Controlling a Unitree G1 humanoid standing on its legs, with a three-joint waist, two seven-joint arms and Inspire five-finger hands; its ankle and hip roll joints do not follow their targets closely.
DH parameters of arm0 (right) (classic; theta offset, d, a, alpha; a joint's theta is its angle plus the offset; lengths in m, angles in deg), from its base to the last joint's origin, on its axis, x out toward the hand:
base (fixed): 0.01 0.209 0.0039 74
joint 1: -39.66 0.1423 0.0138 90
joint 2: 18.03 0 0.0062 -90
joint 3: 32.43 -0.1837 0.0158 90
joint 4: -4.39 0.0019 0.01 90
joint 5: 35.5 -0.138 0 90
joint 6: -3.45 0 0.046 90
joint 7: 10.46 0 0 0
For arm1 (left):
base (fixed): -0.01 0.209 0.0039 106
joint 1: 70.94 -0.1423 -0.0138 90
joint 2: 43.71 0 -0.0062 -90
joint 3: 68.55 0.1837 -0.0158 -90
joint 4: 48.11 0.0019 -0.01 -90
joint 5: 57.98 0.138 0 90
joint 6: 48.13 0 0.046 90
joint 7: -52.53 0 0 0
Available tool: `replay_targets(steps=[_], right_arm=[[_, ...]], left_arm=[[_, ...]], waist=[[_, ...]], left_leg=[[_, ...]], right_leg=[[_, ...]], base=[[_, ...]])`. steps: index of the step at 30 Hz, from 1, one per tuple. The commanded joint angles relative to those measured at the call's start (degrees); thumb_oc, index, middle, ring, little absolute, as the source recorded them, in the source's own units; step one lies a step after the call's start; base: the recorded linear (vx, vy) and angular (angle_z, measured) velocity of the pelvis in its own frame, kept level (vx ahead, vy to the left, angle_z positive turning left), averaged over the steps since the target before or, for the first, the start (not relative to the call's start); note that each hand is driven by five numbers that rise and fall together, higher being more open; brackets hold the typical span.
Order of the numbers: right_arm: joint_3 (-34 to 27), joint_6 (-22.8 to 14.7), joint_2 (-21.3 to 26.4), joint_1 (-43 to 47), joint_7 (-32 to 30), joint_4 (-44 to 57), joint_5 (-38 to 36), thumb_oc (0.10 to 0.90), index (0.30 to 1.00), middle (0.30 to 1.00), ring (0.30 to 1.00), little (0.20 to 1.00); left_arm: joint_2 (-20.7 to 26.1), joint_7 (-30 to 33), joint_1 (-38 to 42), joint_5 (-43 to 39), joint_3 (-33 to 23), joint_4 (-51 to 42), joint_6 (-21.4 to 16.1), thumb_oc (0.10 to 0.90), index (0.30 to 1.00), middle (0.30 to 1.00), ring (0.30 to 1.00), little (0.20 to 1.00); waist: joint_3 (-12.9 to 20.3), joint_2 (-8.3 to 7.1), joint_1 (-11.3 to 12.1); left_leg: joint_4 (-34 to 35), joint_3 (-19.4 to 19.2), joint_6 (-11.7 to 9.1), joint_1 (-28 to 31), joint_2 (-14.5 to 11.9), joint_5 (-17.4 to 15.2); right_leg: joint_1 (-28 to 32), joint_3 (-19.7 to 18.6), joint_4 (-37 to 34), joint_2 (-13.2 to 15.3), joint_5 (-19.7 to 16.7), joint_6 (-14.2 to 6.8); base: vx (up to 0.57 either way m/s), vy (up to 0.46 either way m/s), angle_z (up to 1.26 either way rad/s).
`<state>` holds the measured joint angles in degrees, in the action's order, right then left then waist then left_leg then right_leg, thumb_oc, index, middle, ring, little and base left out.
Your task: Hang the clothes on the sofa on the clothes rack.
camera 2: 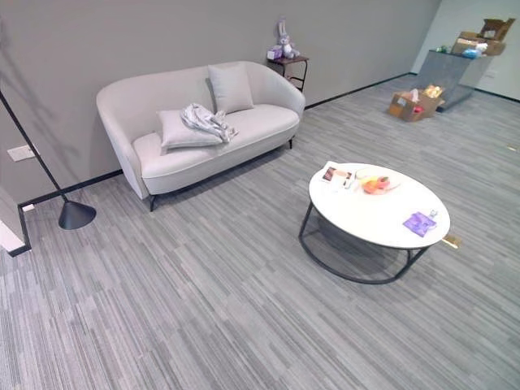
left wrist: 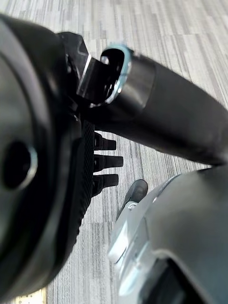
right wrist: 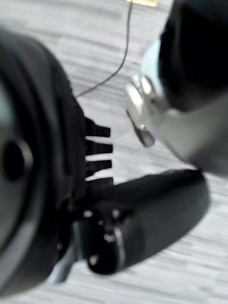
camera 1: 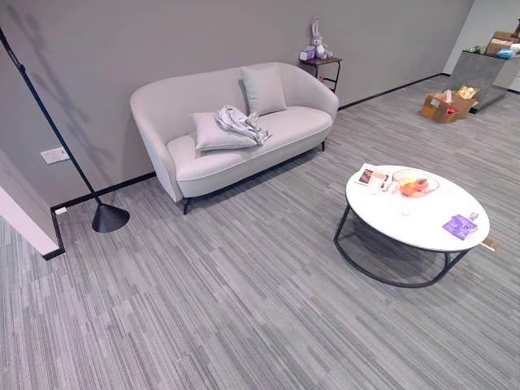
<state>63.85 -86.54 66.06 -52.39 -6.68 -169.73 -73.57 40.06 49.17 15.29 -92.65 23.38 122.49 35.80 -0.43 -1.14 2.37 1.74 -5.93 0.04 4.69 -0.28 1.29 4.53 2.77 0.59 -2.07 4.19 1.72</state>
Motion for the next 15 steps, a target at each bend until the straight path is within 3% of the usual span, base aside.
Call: replay_targets(steps=[1, 15], right_arm=[[1.02, -0.43, -3.24, 2.59, 2.00, -2.09, 3.73, 0.800, 0.900, 0.900, 0.900, 0.900], [4.72, -0.74, -3.71, 1.04, 1.40, -0.68, 10.10, 0.800, 0.900, 0.900, 0.900, 0.900]], left_arm=[[-1.79, -0.03, 3.36, 1.20, -2.29, 3.52, -1.55, 0.800, 0.900, 0.900, 0.900, 0.900], [-1.41, 0.57, 3.60, 5.62, -0.21, 4.05, -1.10, 0.800, 0.900, 0.900, 0.900, 0.900]], waist=[[-0.24, -1.60, 0.17], [-0.06, -2.35, -0.80]], left_leg=[[-1.42, 3.25, -0.21, -1.37, 1.48, -3.39], [-5.65, 2.61, -0.19, -2.13, 1.16, -5.39]], right_leg=[[2.53, 0.63, -5.59, 2.06, -3.60, -4.49], [3.61, -0.43, -5.59, 1.52, -3.56, -3.79]], base=[[-0.03, -0.016, -0.14], [0.00, -0.013, -0.05]])
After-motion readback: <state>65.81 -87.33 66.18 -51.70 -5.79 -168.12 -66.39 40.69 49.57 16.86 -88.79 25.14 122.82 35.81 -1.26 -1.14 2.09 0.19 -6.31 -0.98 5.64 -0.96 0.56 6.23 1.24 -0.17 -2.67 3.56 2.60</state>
